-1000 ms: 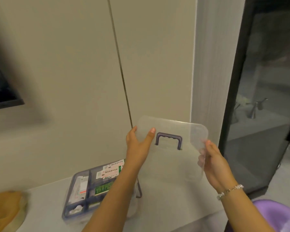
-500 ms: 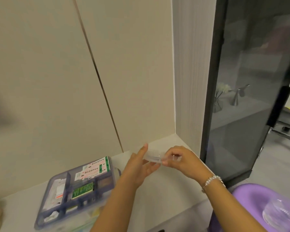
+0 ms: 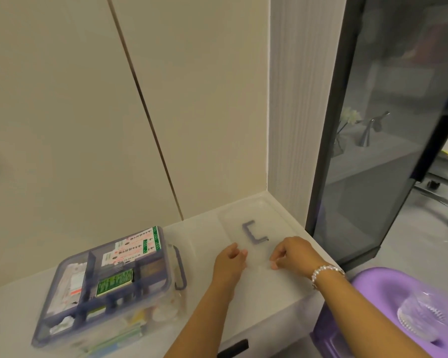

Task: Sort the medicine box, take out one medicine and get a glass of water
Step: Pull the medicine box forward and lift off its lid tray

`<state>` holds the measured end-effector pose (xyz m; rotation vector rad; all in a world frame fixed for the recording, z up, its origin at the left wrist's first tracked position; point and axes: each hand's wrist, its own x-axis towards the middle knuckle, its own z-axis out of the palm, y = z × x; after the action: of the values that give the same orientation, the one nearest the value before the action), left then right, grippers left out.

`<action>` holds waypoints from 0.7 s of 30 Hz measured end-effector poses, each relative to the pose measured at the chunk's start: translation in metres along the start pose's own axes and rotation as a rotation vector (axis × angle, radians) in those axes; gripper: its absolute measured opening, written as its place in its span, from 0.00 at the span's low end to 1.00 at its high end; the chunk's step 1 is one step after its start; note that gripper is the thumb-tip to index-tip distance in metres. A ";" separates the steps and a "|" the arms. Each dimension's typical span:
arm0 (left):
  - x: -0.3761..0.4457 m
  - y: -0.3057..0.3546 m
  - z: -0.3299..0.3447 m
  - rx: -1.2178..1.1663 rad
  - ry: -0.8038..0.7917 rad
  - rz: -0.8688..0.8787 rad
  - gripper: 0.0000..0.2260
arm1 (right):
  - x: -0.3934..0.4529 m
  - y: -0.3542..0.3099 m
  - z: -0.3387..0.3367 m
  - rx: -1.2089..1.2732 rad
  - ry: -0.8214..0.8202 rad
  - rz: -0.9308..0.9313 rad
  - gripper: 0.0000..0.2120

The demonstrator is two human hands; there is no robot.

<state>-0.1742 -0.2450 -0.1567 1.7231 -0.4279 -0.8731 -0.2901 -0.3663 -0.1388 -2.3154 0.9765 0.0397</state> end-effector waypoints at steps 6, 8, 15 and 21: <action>-0.001 0.001 0.013 -0.044 -0.057 0.029 0.11 | 0.010 0.002 0.010 0.097 0.002 0.010 0.07; -0.002 0.001 0.011 -0.067 -0.039 0.025 0.13 | 0.010 0.000 0.012 0.129 0.024 0.014 0.07; -0.037 0.016 -0.028 -0.020 0.084 0.145 0.15 | -0.010 -0.043 0.006 0.309 0.135 -0.130 0.05; -0.086 0.032 -0.098 0.264 0.325 0.494 0.10 | -0.034 -0.105 0.016 0.507 0.094 -0.307 0.07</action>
<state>-0.1547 -0.1326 -0.0858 1.8414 -0.7304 -0.1820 -0.2426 -0.2797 -0.0878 -1.9751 0.5771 -0.4001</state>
